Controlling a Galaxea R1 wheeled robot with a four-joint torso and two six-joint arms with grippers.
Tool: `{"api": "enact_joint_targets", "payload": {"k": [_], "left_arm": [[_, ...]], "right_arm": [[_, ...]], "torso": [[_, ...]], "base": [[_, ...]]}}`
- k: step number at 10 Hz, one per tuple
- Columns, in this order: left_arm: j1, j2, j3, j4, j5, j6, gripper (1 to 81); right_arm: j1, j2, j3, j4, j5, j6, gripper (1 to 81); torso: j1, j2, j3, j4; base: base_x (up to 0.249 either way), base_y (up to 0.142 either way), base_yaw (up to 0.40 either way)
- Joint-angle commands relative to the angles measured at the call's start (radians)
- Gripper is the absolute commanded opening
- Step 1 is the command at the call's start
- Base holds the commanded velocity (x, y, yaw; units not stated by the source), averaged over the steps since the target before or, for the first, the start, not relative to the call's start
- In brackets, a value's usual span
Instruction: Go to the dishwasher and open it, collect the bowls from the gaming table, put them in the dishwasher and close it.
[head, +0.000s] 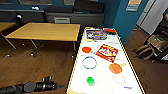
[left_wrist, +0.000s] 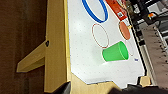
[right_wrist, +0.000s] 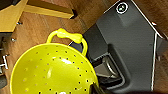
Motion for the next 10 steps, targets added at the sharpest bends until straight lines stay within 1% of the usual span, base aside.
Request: {"api": "enact_joint_targets", "payload": {"k": [1,3,4,5,7,10], "left_arm": [[-0.204,0.017,-0.081,-0.031,0.180,-0.056,81.1],[-0.247,0.046,-0.107,-0.026,0.190,-0.094,81.1],[-0.253,0.051,-0.114,-0.028,0.191,-0.100,81.1],[-0.261,0.049,-0.116,-0.029,0.191,-0.100,81.1],[-0.295,0.074,-0.124,-0.028,0.191,-0.100,81.1],[-0.301,0.063,-0.139,-0.028,0.179,-0.100,81.1]], "right_arm": [[0.018,-0.028,0.024,-0.034,-0.056,-0.003,1.0],[0.020,-0.028,0.026,-0.032,-0.060,-0.003,1.0],[0.020,-0.027,0.026,-0.032,-0.060,-0.003,1.0],[0.020,-0.025,0.024,-0.032,-0.060,-0.003,1.0],[0.021,-0.025,0.026,-0.032,-0.062,-0.003,1.0],[0.023,-0.028,0.026,-0.031,-0.062,-0.003,1.0]], "torso": [[0.000,0.000,0.000,0.000],[0.000,0.000,0.000,0.000],[0.000,0.000,0.000,0.000],[0.000,0.000,0.000,0.000],[0.000,0.000,0.000,0.000],[0.000,0.000,0.000,0.000]], "base": [[0.000,0.000,0.000],[0.000,0.000,0.000],[0.000,0.000,0.000],[0.000,0.000,0.000],[0.000,0.000,0.000],[0.000,0.000,0.000]]}}
